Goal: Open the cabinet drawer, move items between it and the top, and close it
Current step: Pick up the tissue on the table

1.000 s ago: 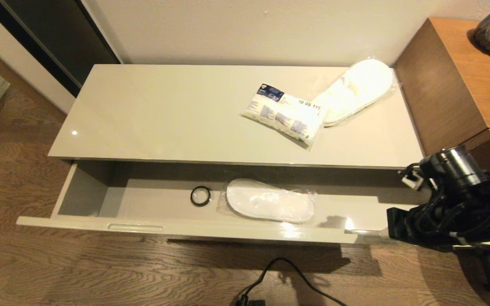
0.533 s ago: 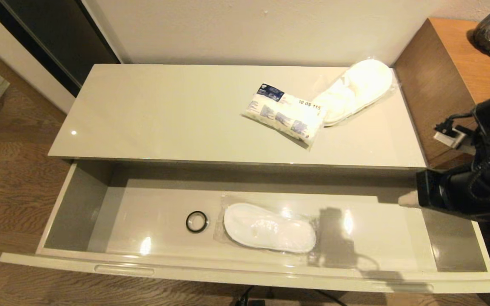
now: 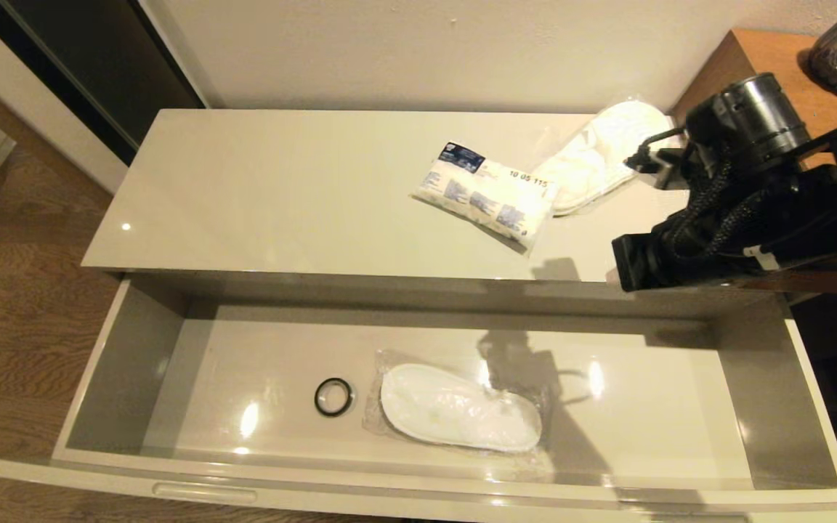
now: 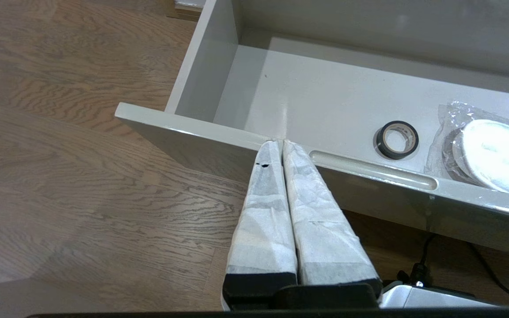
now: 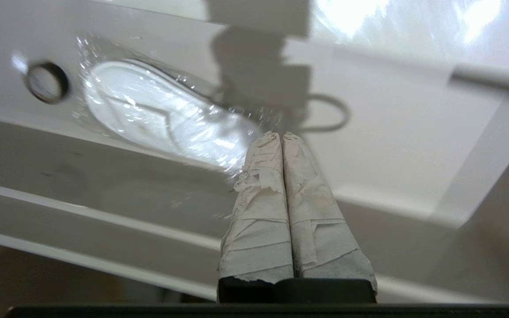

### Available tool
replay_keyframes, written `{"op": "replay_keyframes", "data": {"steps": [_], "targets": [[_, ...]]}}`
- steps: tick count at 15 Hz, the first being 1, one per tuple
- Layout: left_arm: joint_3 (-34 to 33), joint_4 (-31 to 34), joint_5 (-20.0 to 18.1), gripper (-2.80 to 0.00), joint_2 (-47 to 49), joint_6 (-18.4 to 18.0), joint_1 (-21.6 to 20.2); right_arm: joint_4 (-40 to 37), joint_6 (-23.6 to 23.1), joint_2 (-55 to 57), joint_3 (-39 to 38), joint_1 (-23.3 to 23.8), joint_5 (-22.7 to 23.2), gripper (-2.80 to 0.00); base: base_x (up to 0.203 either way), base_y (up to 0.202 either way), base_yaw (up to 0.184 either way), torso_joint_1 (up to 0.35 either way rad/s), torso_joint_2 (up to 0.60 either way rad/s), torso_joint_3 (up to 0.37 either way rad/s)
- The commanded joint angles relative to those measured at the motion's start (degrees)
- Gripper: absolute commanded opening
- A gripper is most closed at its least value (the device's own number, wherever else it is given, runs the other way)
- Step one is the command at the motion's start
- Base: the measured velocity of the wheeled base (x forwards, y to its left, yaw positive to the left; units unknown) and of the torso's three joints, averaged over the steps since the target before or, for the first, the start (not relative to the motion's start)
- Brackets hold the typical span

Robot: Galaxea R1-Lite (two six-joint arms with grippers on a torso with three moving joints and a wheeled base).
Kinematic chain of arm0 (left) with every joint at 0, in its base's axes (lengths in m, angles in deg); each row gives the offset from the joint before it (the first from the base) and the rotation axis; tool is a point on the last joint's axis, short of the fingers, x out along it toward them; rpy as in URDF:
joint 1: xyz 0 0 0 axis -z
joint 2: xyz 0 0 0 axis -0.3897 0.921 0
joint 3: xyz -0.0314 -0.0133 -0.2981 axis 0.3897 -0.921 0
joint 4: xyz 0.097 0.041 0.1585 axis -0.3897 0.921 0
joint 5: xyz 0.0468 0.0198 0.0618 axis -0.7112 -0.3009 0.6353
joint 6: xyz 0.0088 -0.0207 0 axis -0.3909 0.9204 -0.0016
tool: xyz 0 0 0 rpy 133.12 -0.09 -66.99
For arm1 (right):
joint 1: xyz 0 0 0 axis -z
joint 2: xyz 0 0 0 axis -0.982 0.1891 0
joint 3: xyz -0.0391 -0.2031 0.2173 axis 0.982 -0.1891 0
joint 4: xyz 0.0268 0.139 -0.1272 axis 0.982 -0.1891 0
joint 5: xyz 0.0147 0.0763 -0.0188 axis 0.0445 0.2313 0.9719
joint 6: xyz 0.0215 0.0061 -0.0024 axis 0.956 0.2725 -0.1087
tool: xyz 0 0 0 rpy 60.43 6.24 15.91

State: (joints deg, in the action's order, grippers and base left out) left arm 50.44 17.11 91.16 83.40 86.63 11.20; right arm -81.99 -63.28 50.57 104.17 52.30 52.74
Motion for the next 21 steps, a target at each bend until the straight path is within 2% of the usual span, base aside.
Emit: {"op": "replay_keyframes", "data": {"steps": [1, 3, 6, 7, 9, 10, 13, 16, 18, 21], "targets": [[-0.1, 0.0, 0.0, -2.80, -2.2, 0.1, 0.0, -0.1, -14.6, 6.3, 6.2, -3.4, -6.2, -2.80, 0.000, 0.000, 0.000, 0.000, 0.00, 0.000], [-0.1, 0.0, 0.0, -2.80, -2.2, 0.1, 0.0, 0.0, -20.7, 10.3, 13.2, -6.0, -12.3, -2.80, 0.000, 0.000, 0.000, 0.000, 0.00, 0.000], [-0.1, 0.0, 0.0, -2.80, -2.2, 0.1, 0.0, -0.3, -23.4, 14.2, 20.3, -9.6, -16.6, -2.80, 0.000, 0.000, 0.000, 0.000, 0.00, 0.000], [-0.1, 0.0, 0.0, -2.80, -2.2, 0.1, -0.1, -0.1, -24.1, 16.1, 23.3, -10.0, -19.3, -2.80, 0.000, 0.000, 0.000, 0.000, 0.00, 0.000], [-0.1, 0.0, 0.0, -2.80, -2.2, 0.1, 0.0, 0.8, -26.5, 19.0, 25.7, -10.2, -21.6, -2.80, 0.000, 0.000, 0.000, 0.000, 0.00, 0.000], [-0.1, 0.0, 0.0, -2.80, -2.2, 0.1, -0.1, 3.2, -27.1, 20.1, 25.8, -10.2, -22.7, 0.00, 0.000, 0.000, 0.000, 0.000, 0.00, 0.000], [-0.1, 0.0, 0.0, -2.80, -2.2, 0.1, 0.0, 11.7, -28.1, 23.7, 25.9, -10.3, -25.4, 0.00, 0.000, 0.000, 0.000, 0.000, 0.00, 0.000], [-0.1, 0.0, 0.0, -2.80, -2.2, 0.1, 0.0, 22.0, -29.2, 26.8, 26.0, -11.2, -30.5, 0.00, 0.000, 0.000, 0.000, 0.000, 0.00, 0.000], [-0.1, 0.0, 0.0, -2.80, -2.2, 0.1, -0.1, 25.9, -29.4, 28.5, 26.1, -11.4, -33.3, 0.00, 0.000, 0.000, 0.000, 0.000, 0.00, 0.000], [-0.1, 0.0, 0.0, -2.80, -2.2, 0.1, 0.0, 28.2, -29.3, 29.9, 26.0, -11.3, -34.2, 0.00, 0.000, 0.000, 0.000, 0.000, 0.00, 0.000]]}}
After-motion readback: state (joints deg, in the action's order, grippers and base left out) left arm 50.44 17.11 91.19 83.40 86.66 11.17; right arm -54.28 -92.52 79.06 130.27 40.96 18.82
